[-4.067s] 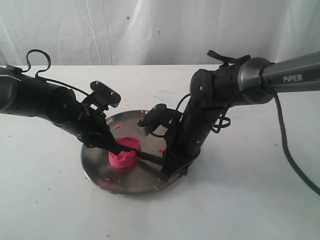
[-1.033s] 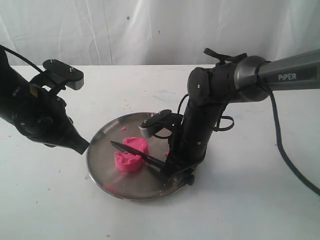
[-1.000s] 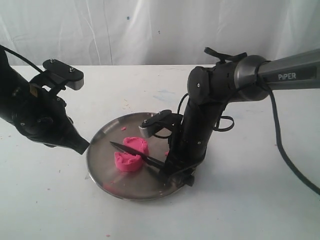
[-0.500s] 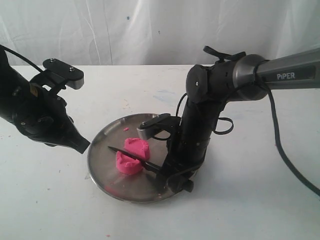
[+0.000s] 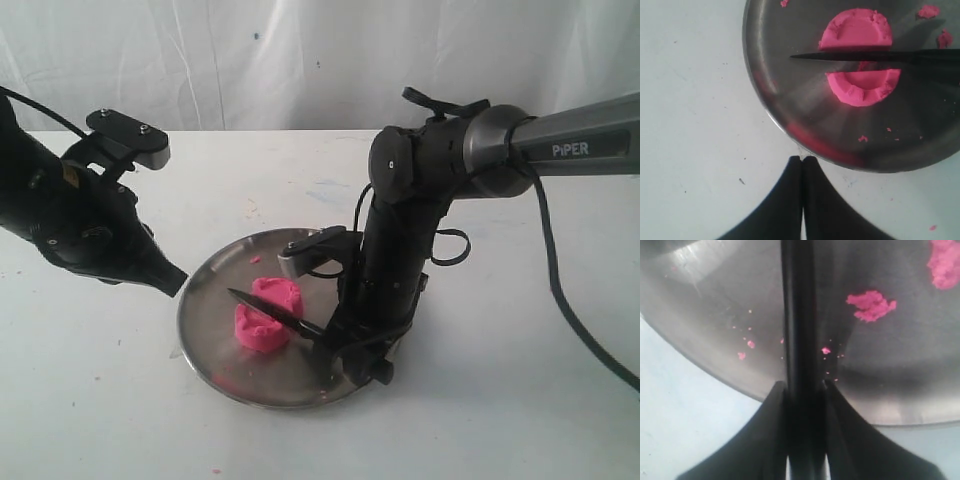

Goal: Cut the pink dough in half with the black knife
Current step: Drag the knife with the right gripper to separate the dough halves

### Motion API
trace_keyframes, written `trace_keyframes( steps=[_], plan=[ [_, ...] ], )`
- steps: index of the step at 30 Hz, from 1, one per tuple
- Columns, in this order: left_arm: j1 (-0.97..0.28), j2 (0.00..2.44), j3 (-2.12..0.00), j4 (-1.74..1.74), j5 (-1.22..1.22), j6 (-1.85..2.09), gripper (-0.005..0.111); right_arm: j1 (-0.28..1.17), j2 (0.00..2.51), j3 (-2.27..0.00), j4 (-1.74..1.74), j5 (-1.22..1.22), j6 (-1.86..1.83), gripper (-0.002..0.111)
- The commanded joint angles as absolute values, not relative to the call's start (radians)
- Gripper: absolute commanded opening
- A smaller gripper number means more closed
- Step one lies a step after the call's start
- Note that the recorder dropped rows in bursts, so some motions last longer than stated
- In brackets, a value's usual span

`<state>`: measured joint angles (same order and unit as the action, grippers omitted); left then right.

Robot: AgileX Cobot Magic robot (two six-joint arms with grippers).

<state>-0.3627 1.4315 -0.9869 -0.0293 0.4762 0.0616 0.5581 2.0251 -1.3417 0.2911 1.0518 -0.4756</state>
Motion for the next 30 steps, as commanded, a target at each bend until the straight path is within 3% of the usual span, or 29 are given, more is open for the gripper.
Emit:
trace_keyframes(
  steps=[1, 30],
  plan=[
    [-0.362, 1.46, -0.978, -0.045, 0.427, 0.055, 0.0, 0.56, 2.025, -1.346, 0.274, 1.079, -0.458, 0.0],
    [-0.362, 1.466, -0.978, -0.092, 0.36, 0.055, 0.0, 0.627, 2.026, -1.335, 0.261, 1.073, -0.408, 0.0]
  ],
)
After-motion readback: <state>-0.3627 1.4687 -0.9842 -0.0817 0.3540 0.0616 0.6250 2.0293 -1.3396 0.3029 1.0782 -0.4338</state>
